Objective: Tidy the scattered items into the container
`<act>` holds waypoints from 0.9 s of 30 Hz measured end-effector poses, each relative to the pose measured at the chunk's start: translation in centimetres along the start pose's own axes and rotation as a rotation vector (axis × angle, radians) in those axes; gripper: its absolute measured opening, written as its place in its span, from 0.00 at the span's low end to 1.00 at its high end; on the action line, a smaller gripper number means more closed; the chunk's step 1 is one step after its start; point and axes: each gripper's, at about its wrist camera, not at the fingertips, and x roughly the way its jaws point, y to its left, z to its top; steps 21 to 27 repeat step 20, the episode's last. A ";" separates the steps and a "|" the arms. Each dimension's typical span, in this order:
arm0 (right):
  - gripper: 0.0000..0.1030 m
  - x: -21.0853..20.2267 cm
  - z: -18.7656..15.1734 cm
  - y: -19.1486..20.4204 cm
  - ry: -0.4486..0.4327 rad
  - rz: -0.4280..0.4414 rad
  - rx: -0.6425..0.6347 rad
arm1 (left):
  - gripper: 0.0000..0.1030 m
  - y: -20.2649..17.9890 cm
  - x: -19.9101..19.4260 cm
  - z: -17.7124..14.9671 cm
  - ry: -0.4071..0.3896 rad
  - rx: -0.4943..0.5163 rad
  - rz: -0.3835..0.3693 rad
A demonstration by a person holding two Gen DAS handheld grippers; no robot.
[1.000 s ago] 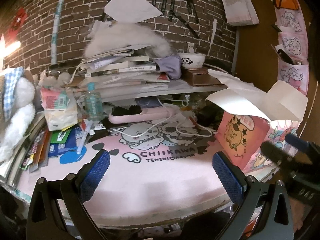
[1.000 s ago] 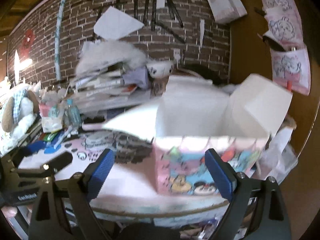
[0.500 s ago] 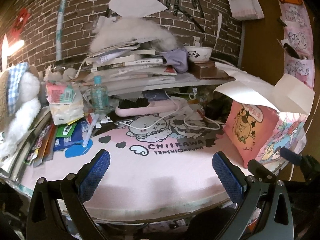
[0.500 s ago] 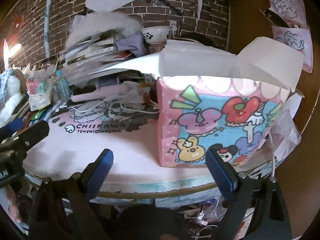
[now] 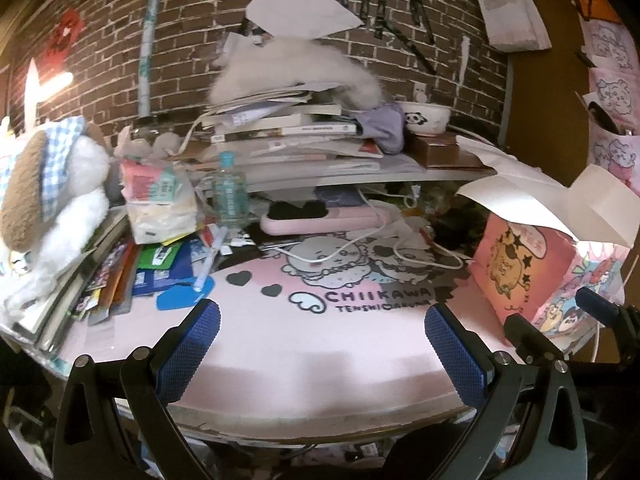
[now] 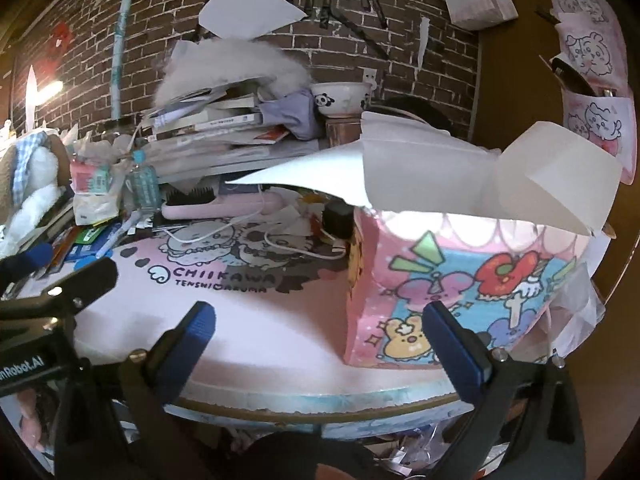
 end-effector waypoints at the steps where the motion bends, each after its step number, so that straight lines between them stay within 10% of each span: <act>1: 1.00 0.1 0.0 0.0 0.000 -0.001 -0.003 | 1.00 0.1 0.0 0.0 0.003 -0.003 0.001; 27: 1.00 0.3 -0.1 0.0 0.004 0.000 -0.006 | 1.00 0.2 0.3 -0.2 0.002 0.001 0.053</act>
